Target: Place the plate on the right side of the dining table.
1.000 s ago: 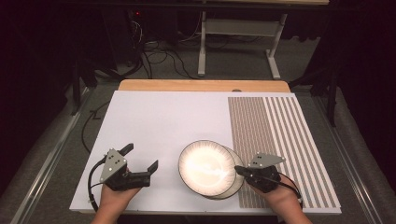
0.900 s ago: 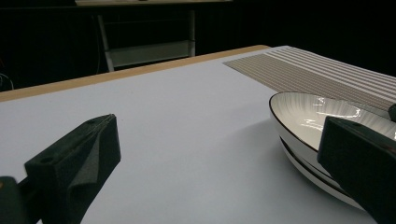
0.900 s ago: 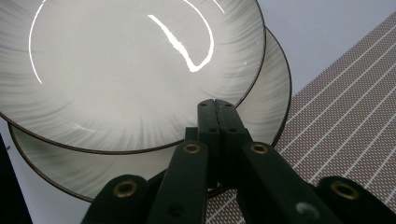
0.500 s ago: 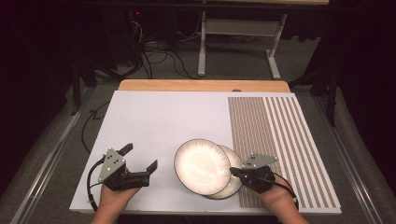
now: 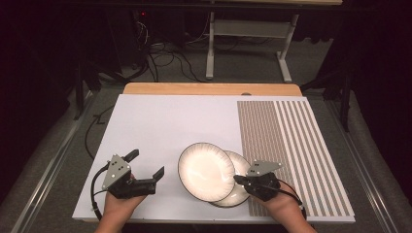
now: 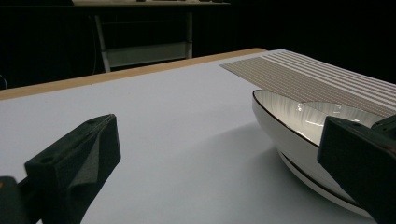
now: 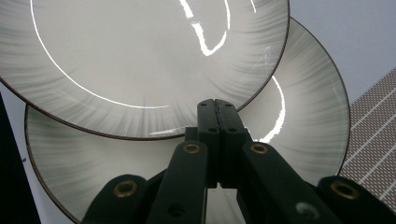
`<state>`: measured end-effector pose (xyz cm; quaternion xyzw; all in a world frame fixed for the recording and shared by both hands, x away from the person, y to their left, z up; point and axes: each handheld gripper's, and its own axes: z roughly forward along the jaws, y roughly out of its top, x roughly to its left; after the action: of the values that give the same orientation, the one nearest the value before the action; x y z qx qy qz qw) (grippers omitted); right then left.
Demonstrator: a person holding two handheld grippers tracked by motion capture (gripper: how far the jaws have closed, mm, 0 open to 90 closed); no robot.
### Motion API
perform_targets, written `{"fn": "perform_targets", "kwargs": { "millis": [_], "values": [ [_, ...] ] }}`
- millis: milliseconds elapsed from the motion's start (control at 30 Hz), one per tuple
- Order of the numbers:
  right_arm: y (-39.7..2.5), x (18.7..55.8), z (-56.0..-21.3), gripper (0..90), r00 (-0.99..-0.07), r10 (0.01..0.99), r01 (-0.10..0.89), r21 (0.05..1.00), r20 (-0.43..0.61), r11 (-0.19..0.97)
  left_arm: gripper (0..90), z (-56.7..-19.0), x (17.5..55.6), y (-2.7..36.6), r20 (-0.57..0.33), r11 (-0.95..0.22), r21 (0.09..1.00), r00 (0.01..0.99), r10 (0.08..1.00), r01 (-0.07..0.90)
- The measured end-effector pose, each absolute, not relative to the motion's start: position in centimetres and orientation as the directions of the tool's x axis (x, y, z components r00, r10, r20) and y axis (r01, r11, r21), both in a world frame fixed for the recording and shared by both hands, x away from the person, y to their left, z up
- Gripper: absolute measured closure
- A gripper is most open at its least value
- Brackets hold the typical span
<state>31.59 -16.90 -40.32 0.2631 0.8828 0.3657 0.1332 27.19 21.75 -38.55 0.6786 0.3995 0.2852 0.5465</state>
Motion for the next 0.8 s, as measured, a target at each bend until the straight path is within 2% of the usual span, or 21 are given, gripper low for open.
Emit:
{"fn": "perform_targets", "kwargs": {
  "millis": [233, 433, 533, 800],
  "values": [
    [-16.4, 31.6, -40.4, 90.0, -0.830, 0.555, 0.356, 0.717, -0.052, 0.599, 0.1, -38.3, 27.1, 21.0, -0.062, -0.087, 0.966, 0.545, 0.836, 0.243],
    [-16.4, 31.7, -40.4, 90.0, -0.827, 0.559, 0.358, 0.717, -0.053, 0.599, 0.1, -38.3, 27.4, 18.2, -0.095, -0.106, 0.949, 0.594, 0.799, 0.295],
    [-16.4, 31.7, -40.4, 90.0, -0.827, 0.559, 0.357, 0.717, -0.055, 0.599, 0.2, -38.6, 27.6, 16.8, -0.083, -0.147, 0.938, 0.614, 0.785, 0.314],
    [-16.3, 31.6, -40.4, 90.0, -0.827, 0.558, 0.351, 0.716, -0.064, 0.603, 0.6, -39.6, 28.7, 14.5, -0.157, -0.191, 0.879, 0.643, 0.750, 0.437]
  ]
}}
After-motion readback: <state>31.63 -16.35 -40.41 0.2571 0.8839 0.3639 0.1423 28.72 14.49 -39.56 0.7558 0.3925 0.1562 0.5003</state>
